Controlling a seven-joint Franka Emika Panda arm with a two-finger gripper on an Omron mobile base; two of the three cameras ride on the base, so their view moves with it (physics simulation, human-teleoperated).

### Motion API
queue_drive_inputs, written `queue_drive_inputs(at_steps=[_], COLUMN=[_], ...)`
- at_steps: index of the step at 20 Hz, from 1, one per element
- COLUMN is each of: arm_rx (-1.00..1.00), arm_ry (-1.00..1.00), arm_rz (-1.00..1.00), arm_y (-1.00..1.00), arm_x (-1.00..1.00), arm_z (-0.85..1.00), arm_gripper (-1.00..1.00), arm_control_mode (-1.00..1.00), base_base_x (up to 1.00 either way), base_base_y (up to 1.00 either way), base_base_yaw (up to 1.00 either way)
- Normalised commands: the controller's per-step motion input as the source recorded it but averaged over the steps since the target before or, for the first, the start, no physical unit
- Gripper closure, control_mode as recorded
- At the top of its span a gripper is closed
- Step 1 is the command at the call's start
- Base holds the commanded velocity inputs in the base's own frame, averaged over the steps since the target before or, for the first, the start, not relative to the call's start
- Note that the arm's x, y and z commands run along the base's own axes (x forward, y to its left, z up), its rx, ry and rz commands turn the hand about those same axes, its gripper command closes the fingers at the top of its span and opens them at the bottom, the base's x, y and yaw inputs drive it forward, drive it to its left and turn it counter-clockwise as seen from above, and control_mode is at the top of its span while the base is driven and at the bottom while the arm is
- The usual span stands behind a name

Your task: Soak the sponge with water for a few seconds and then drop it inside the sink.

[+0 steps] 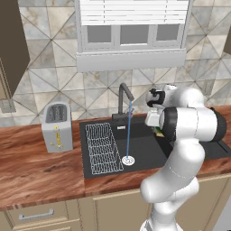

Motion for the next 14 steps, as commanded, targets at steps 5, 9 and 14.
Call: queue_drive_inputs(at_steps=[5, 9, 14], arm_rx=[-0.03, -0.04, -0.05], arm_ry=[-0.05, -0.06, -0.08], arm_rz=[0.00, 0.01, 0.00], arm_y=[0.17, 0.24, 0.22], arm_x=[0.00, 0.00, 0.00], arm_z=[-0.34, -0.37, -0.23], arm_gripper=[1.00, 1.00, 1.00], arm_control_mode=[-1.00, -1.00, -1.00], base_base_x=[0.00, 0.00, 0.00], base_base_y=[0.00, 0.00, 0.00], base_base_yaw=[0.00, 0.00, 0.00])
